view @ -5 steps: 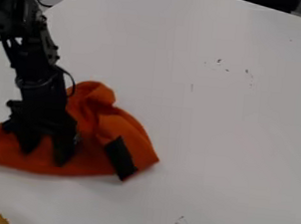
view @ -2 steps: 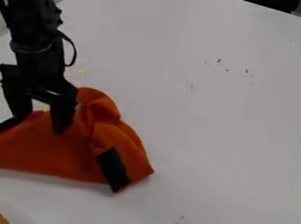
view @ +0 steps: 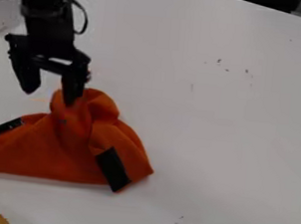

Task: Moved the cloth from top to bottom of the table

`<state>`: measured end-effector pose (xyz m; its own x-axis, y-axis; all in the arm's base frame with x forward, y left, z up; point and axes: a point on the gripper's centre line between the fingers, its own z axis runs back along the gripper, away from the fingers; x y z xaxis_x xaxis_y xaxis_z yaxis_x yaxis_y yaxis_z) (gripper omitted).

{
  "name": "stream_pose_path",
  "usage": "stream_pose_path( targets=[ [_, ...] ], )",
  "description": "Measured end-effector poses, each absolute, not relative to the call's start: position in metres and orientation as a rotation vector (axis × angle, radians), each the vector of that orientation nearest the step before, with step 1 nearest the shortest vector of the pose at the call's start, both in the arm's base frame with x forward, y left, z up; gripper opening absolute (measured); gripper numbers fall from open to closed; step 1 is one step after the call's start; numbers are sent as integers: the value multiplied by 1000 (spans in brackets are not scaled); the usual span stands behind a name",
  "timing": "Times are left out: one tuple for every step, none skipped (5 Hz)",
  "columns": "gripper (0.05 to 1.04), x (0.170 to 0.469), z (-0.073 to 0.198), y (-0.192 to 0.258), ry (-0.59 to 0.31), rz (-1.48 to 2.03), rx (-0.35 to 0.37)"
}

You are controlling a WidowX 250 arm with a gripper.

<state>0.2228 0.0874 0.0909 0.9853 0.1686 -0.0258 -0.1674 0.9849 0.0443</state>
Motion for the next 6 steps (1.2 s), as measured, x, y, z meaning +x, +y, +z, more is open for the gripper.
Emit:
stream_pose_path(
  targets=[
    [1001,234,91,82,81,162,52],
    [1001,241,88,81,105,116,33],
    [1001,247,91,71,99,38,44],
    [1001,259,98,62,46,57,-11],
    [1000,266,97,40,46,64,-48],
    [1000,277,103,0,23,23,-49]
  ],
)
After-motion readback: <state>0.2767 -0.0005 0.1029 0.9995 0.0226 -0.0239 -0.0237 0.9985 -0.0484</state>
